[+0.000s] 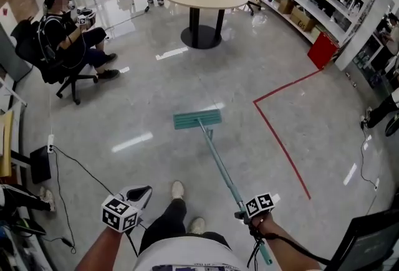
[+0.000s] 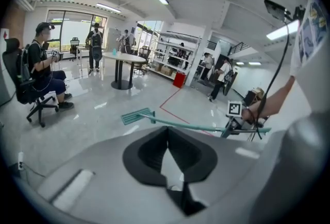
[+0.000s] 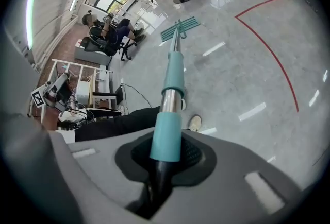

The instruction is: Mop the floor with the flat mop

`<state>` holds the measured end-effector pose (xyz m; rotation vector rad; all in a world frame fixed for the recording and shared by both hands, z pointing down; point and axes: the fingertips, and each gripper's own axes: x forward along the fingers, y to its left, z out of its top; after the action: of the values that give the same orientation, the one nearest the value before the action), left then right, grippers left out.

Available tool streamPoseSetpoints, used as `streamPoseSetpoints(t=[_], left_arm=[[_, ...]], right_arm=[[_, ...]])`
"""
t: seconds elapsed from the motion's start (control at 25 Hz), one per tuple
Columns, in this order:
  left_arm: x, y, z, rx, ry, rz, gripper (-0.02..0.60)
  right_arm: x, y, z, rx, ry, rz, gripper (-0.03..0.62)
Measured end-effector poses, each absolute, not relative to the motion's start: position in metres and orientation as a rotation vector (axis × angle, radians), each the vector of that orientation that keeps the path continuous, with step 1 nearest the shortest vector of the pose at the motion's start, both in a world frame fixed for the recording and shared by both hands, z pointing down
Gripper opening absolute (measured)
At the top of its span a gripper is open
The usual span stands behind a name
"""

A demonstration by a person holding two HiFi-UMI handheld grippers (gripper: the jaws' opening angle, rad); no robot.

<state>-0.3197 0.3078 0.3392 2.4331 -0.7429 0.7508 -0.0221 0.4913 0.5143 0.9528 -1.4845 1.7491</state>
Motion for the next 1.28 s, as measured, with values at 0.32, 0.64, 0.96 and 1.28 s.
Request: streamPoseSetpoints(t=[0.32, 0.64, 0.96, 1.28], left_arm=[[-0.327, 0.371, 0.348, 2.459, -0.581, 0.799, 0.003], [-0.327, 0.386, 0.342, 2.541, -0.397, 0.786, 0.003], [-0.359, 0.392, 0.359, 2.51, -0.364, 0.821, 0.003], [-0.375, 0.38, 0.364, 2.495, -0.356, 0.812, 0.003]], right_arm=[[-0.057, 0.565, 0.514, 0.991, -1.474, 1.755, 0.046], [-0.107, 0.612, 0.512, 1.054, -1.414, 1.896, 0.046], [-0.137, 0.642, 0.52, 1.032, -1.34, 1.918, 0.046], [-0.163, 0.642, 0.523, 0.987, -1.309, 1.924, 0.046]])
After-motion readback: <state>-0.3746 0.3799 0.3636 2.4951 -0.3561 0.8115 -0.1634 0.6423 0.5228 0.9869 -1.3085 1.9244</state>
